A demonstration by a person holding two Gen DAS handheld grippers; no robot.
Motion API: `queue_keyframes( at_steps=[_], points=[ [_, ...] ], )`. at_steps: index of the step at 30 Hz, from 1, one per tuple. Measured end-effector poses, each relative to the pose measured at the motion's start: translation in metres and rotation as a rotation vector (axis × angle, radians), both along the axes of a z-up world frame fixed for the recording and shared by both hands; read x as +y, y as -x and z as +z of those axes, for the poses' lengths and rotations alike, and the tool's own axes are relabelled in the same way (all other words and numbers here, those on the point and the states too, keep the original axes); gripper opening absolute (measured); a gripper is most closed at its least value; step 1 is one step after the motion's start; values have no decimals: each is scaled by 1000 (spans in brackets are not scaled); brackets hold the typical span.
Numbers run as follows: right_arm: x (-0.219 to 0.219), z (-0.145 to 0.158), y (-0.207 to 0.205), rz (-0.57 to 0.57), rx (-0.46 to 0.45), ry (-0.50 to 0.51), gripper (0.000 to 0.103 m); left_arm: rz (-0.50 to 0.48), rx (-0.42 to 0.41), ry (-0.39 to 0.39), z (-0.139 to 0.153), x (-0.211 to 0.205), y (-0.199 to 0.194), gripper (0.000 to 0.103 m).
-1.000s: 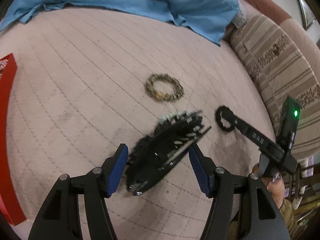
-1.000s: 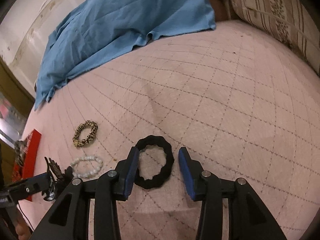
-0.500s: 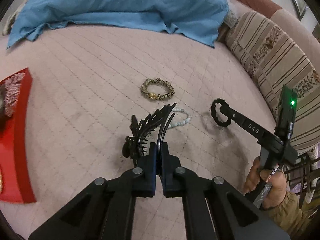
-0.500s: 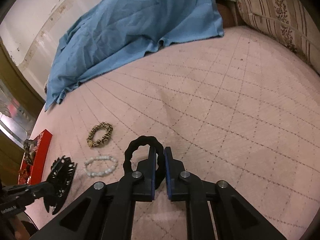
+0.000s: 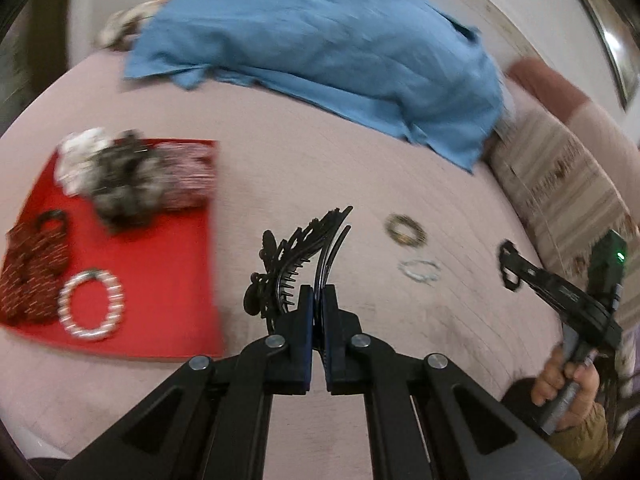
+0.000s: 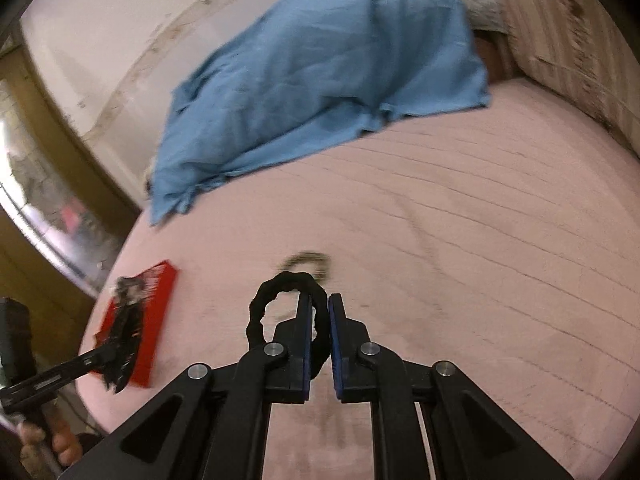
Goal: Organize jewelry
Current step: 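Carry the claw clips and hair tie into the red tray and open both tools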
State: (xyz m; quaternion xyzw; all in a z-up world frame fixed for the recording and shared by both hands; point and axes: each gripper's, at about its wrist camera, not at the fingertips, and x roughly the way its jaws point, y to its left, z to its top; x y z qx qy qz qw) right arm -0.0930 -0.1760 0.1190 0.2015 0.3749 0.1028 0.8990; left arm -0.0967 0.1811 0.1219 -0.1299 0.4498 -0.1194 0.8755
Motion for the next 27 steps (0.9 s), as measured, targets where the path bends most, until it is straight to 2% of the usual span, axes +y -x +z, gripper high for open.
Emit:
queue_keyframes(
  at_steps=[8,15,18,22,24,27],
  points=[
    [99,22,-15,214,13,-11,9,176,19,78,-18,90,8,4],
    [208,29,-32,406,32,19,9,196,13,162,-38,117,10,4],
    [259,26,-45,476,40,75,9,200,5,197,-42,124,9,5],
    [310,15,-64,528,60,154,9,232,-21,261,-43,142,7,4],
    [326,10,-73,534,63,187,9,268,-48,331,-39,159,7,4],
    [336,5,-80,534,68,204,9,331,-58,379,-31,182,-2,4]
  ],
)
